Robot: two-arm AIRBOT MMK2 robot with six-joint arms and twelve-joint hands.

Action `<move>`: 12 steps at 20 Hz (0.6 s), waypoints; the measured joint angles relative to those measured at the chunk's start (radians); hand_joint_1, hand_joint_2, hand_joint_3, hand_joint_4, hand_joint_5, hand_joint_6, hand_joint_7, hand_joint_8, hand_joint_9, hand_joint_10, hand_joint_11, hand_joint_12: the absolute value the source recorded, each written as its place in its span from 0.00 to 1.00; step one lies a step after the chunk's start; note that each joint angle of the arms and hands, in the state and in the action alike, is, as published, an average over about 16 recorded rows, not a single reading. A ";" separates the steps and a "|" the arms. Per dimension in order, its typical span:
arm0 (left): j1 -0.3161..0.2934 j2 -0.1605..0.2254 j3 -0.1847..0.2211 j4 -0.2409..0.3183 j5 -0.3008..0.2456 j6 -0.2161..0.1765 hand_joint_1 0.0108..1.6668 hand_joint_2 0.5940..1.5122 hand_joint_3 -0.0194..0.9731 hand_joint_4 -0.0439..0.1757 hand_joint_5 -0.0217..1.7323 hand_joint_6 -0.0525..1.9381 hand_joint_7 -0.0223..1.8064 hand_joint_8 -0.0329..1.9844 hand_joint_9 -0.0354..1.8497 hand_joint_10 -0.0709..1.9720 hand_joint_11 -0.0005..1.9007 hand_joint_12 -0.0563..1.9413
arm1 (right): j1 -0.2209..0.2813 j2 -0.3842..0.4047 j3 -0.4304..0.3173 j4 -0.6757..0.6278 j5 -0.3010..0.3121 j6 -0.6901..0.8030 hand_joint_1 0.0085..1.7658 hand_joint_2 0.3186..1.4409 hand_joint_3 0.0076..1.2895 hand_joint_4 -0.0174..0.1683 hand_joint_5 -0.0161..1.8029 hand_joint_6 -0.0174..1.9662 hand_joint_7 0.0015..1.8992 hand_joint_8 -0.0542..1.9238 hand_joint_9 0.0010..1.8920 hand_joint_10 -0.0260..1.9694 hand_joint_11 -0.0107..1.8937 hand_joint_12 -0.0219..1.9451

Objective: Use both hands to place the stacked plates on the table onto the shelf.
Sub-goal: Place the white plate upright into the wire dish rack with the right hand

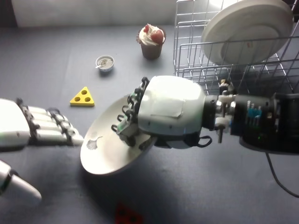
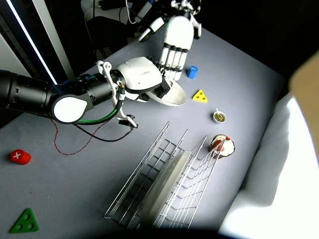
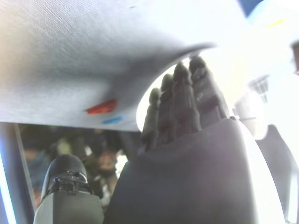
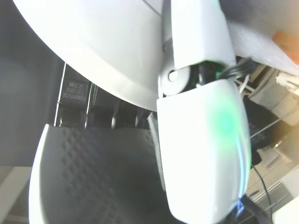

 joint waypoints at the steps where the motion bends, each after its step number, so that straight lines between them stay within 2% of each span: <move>1: -0.006 0.013 -0.002 -0.007 -0.002 0.000 0.01 0.44 0.03 0.19 0.04 0.03 0.07 0.01 0.08 0.04 0.06 0.03 | 0.008 0.011 -0.012 0.001 -0.006 0.014 0.85 0.52 0.00 0.08 0.54 0.39 0.58 0.23 0.57 0.27 0.49 0.70; 5: -0.028 0.066 -0.012 -0.024 -0.010 0.000 0.01 0.44 0.03 0.19 0.05 0.04 0.08 0.01 0.09 0.04 0.07 0.04 | 0.045 0.064 -0.060 -0.003 -0.033 0.091 0.84 0.52 0.00 0.08 0.55 0.40 0.59 0.23 0.60 0.28 0.51 0.71; 9: -0.043 0.112 -0.024 -0.029 -0.020 -0.001 0.02 0.44 0.03 0.20 0.04 0.04 0.08 0.01 0.09 0.04 0.07 0.04 | 0.088 0.120 -0.098 -0.010 -0.056 0.204 0.83 0.53 0.00 0.09 0.56 0.42 0.61 0.22 0.63 0.29 0.54 0.60; 12: -0.050 0.138 -0.036 -0.019 -0.026 -0.001 0.02 0.44 0.03 0.20 0.04 0.04 0.08 0.01 0.09 0.04 0.07 0.04 | 0.122 0.159 -0.119 -0.009 -0.069 0.297 0.83 0.53 0.00 0.09 0.57 0.41 0.62 0.20 0.64 0.28 0.55 0.57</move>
